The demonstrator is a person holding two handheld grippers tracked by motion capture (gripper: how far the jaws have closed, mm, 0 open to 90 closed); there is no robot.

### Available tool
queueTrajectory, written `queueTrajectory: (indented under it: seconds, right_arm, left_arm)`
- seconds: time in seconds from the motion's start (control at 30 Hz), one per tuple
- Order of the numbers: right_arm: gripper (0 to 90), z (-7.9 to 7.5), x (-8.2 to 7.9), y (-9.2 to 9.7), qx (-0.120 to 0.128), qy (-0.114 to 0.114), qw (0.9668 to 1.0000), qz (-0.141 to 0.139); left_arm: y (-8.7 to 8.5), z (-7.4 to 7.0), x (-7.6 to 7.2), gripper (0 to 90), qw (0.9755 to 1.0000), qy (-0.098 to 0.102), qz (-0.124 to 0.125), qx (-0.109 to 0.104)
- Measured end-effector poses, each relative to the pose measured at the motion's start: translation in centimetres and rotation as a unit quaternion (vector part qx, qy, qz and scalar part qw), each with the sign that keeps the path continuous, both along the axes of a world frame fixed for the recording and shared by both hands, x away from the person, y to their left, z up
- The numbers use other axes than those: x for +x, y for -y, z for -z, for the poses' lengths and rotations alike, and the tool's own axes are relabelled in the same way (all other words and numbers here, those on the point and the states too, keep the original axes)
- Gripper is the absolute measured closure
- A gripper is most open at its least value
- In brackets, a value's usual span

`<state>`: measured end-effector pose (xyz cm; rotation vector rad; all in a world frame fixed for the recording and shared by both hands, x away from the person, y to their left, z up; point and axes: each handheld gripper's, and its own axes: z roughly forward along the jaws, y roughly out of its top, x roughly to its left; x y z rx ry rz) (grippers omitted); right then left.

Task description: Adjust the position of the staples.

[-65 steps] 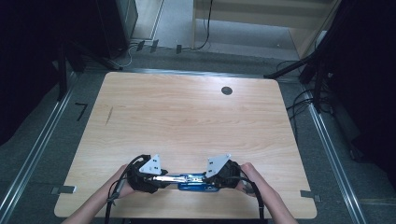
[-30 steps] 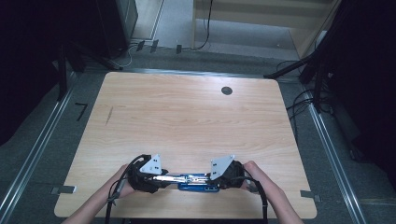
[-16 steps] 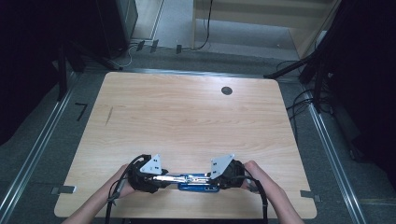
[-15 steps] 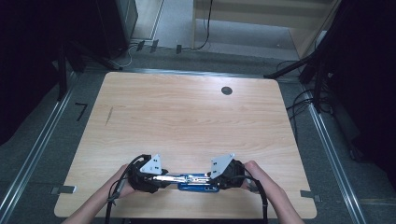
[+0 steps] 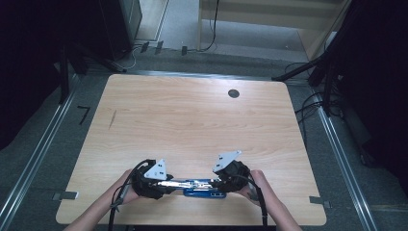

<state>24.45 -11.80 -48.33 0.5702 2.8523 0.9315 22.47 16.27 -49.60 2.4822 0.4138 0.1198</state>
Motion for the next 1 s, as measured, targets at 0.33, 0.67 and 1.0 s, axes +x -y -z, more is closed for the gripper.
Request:
queueTrajectory:
  seconds: [0.33, 0.67, 1.0]
  right_arm:
    - [50.2, 0.6, -0.1, -1.1, -0.017, -0.022, 0.9986, 0.044]
    - [48.2, 0.6, 0.0, -0.2, -0.014, -0.030, 0.9976, 0.061]
    - [45.6, 0.9, 0.0, -0.1, -0.007, -0.032, 0.9970, 0.070]
  left_arm:
    - [0.0, 0.1, 0.0, 56.9, 1.0000, 0.003, 0.000, -0.002]
    - [0.0, 0.1, 0.0, 56.9, 1.0000, 0.003, 0.001, -0.003]
    - [-0.2, 0.3, 0.1, 55.3, 1.0000, -0.002, -0.002, 0.006]
